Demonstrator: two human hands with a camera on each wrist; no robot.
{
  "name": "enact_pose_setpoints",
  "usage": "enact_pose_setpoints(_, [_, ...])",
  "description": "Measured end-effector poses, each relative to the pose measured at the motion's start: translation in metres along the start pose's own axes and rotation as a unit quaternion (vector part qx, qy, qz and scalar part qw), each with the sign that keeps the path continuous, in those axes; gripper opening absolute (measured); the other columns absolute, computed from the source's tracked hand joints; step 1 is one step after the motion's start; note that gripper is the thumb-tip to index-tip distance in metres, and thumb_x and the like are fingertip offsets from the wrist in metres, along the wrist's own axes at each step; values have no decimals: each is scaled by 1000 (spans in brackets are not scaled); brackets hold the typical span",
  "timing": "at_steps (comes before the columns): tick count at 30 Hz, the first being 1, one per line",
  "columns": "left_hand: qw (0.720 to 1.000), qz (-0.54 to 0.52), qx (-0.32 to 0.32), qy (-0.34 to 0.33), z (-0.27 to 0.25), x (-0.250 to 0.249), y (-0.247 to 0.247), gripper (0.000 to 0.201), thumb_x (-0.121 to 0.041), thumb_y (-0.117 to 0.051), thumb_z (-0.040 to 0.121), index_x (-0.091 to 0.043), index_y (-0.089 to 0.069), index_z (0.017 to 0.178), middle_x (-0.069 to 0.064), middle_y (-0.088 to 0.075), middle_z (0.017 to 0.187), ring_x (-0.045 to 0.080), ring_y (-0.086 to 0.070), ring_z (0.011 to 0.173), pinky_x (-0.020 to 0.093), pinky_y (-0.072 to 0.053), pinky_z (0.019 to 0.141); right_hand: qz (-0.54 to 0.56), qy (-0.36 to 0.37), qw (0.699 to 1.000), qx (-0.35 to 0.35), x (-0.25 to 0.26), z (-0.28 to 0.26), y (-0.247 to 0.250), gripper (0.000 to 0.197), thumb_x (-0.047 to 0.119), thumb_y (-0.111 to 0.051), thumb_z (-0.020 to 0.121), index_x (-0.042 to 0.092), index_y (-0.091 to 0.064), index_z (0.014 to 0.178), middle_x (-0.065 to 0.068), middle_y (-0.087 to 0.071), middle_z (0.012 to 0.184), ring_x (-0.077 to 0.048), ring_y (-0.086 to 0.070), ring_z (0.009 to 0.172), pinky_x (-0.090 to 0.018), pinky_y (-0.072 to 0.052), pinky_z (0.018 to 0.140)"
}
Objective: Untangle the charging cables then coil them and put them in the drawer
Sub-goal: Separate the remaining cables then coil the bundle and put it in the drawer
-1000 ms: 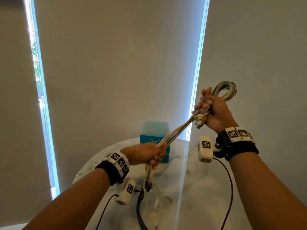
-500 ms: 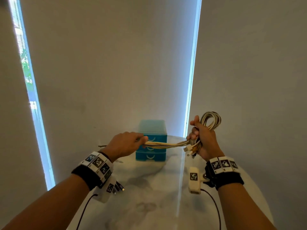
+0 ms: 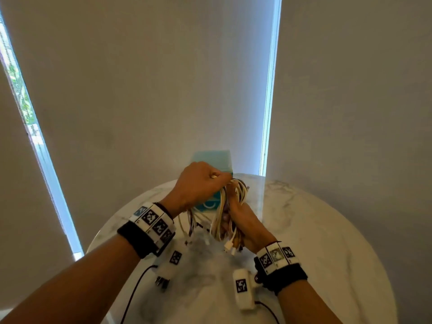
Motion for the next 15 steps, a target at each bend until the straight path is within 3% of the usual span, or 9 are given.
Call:
enact_pose_setpoints(3, [1000,12,-5,22,10,2,-9,57,-37,-62,96,-24,-37,46,-9,-35,42,9,-30,42,25,-32,51,54,-14,996,64,-9,3,3,108,105,-51,58,12,-62,112,-8,-56,68,-15,-54,50,-27,-52,50])
enact_pose_setpoints(5, [999,30,18,33,13,1,-13,58,-35,-61,99,-23,-41,46,-9,-38,42,8,-33,42,28,-35,54,32,-14,996,82,-14,5,7,125,111,-53,45,7,-64,113,-10,-59,73,-18,-56,57,-28,-54,56])
enact_pose_setpoints(8, [993,92,37,58,22,-4,-14,56,-41,-60,96,-21,-39,47,-8,-34,42,13,-32,44,28,-32,53,23,-8,993,114,-16,5,7,137,109,-60,44,-2,-65,125,-14,-65,84,-22,-61,69,-34,-56,69])
enact_pose_setpoints(10, [989,121,45,64,27,-8,-11,57,-42,-60,97,-21,-42,47,-7,-36,41,13,-32,43,27,-32,52,31,-1,991,132,-11,2,3,111,94,-79,53,7,-69,121,-10,-70,87,-20,-66,74,-33,-58,75])
enact_pose_setpoints(12, [982,167,55,64,29,-13,-9,55,-44,-59,98,-21,-52,48,-6,-44,43,13,-39,43,26,-34,51,33,3,991,130,-11,2,3,74,59,-92,72,10,-72,123,-5,-74,85,-14,-70,73,-27,-59,73])
enact_pose_setpoints(14, [971,219,63,66,30,-19,-10,54,-50,-59,98,-18,-64,55,-5,-53,49,13,-49,47,25,-36,51,36,-24,990,134,-11,0,2,47,31,-84,85,3,-70,121,-1,-72,76,-9,-67,62,-22,-56,63])
enact_pose_setpoints(15, [966,238,68,72,30,-21,-10,56,-54,-59,99,-17,-68,59,-4,-57,53,13,-53,50,25,-36,51,61,-43,987,145,-13,-1,1,43,24,-80,84,-1,-67,116,-1,-68,73,-9,-63,57,-21,-54,58])
Point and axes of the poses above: each hand's wrist, its own z-axis towards the middle knuckle, its own y-axis out of the back of the hand, x = y × z, the point moved 1 cm from there along z, towards the middle knuckle
